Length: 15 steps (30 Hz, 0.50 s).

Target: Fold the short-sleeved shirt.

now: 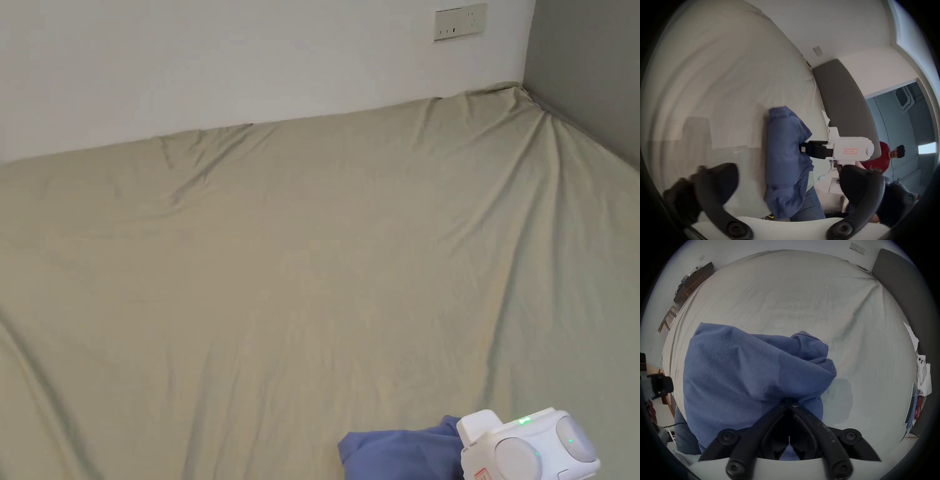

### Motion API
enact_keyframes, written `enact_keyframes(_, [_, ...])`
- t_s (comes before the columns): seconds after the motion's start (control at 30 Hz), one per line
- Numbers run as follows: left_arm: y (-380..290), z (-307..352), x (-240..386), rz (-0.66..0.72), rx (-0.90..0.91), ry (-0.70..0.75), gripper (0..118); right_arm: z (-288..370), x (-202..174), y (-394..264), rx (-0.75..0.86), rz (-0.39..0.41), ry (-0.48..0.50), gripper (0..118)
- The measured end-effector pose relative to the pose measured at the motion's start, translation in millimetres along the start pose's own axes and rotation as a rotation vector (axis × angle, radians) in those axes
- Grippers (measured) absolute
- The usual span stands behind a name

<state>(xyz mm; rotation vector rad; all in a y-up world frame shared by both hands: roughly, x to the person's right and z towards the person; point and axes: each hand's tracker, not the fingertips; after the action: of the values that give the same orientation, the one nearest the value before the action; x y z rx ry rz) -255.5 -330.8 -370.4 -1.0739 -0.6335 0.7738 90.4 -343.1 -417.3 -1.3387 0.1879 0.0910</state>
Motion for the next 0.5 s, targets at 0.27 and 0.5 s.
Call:
enact_keyframes(0.27, [26.3, -86.6, 0.0, -0.006, -0.089, 0.024, 91, -0.8, 5.6, -3.2, 0.011, -0.013, 0.026, 1])
enact_keyframes(0.5, [31.4, -112.1, 9.6, -0.030, -0.122, 0.080, 35, -0.9, 11.7, -6.4, 0.023, -0.032, 0.050, 1])
